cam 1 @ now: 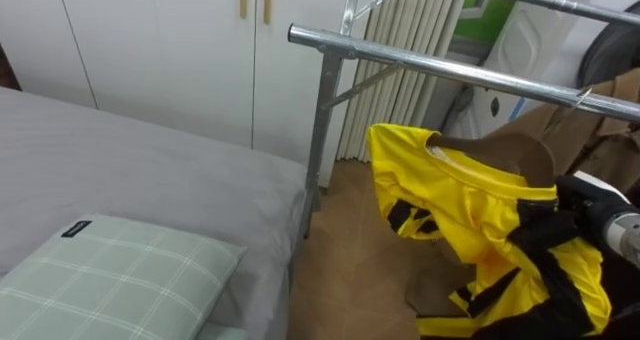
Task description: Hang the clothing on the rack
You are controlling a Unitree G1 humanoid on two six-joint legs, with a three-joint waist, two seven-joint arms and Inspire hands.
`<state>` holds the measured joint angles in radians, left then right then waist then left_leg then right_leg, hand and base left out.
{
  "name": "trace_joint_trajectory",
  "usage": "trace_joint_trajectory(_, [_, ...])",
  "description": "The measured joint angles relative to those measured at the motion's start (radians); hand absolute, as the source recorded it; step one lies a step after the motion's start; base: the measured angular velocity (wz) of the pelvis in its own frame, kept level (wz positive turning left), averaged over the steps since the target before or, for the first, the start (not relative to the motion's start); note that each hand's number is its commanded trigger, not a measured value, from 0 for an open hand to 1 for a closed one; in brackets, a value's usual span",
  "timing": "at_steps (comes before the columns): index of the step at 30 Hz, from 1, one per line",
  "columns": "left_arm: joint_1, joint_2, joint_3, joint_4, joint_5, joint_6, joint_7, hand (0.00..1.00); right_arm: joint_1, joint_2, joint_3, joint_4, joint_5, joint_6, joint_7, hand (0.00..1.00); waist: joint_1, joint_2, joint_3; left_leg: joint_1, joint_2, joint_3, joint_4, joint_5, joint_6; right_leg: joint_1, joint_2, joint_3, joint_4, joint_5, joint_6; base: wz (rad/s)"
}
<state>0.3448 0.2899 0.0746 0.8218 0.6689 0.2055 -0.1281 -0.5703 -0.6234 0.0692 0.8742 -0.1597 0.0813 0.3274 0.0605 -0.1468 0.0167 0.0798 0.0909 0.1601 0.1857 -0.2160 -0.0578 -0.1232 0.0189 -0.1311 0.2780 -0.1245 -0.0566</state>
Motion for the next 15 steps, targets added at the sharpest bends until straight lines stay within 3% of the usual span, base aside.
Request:
trace_joint_trajectory(4, [0.010,0.005,0.000,-0.011,0.000,0.000,0.000,0.00,-0.009,-0.020,0.000,0.000,-0.014,0.000,0.003,1.00,-0.001,-0.008,-0.0008,0.001,0.000,0.000,0.000,0.000,0.000,0.001,0.000,0.000,-0.001,0.000,0.000,0.00])
trace_joint_trajectory(15, [0.011,0.007,-0.001,-0.011,0.000,0.000,0.000,0.00,-0.021,-0.022,0.000,0.001,-0.043,0.002,0.005,1.00,-0.001,-0.013,-0.0017,0.001,0.000,0.000,0.000,0.000,0.000,0.003,0.000,-0.001,-0.002,0.001,0.000,0.00])
